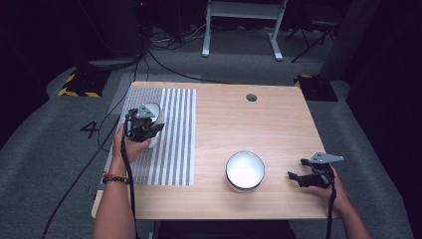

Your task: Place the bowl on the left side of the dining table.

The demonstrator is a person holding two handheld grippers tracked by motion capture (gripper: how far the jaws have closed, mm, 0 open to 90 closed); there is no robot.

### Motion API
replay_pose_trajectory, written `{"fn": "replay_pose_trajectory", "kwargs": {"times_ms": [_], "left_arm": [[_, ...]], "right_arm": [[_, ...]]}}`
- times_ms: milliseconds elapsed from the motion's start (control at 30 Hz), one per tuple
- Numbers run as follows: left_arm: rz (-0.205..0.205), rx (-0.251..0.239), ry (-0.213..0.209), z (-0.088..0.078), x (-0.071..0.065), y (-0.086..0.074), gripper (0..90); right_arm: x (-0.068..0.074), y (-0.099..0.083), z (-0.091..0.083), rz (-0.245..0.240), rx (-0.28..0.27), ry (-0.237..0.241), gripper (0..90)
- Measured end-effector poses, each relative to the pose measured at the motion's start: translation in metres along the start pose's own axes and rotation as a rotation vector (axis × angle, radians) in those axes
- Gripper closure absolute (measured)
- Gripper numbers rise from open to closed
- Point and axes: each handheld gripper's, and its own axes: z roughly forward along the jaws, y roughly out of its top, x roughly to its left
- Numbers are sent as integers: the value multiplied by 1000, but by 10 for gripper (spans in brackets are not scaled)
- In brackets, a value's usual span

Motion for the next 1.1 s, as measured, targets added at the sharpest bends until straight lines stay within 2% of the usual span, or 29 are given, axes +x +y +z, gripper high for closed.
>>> {"fn": "replay_pose_trajectory", "kwargs": {"times_ms": [67,167,200,367,467,500,533,633,667,767,967,1100], "left_arm": [[-1,8,22,0,3,-1,811],[-7,4,29,-1,8,-2,811],[-22,2,30,0,8,-3,811],[-23,36,49,0,15,-5,810],[-30,35,63,2,18,-6,811],[-32,44,56,3,18,-7,810],[-31,45,68,4,19,-7,810],[-38,63,70,6,20,-8,810],[-37,62,84,7,20,-8,810],[-50,69,77,9,23,-10,810],[-43,106,113,14,29,-14,810],[-43,118,118,18,31,-16,810]], "right_arm": [[0,0,0,0,0,0,156],[0,0,0,2,1,0,156],[0,0,0,-1,0,0,156],[0,0,0,1,-1,0,156],[0,0,0,0,0,0,156],[0,0,0,1,-1,-2,156],[0,0,0,0,0,0,156],[0,0,0,0,0,0,156],[0,0,0,0,0,0,156],[0,0,0,0,0,0,156],[0,0,0,0,0,0,156],[0,0,0,1,1,0,156]]}}
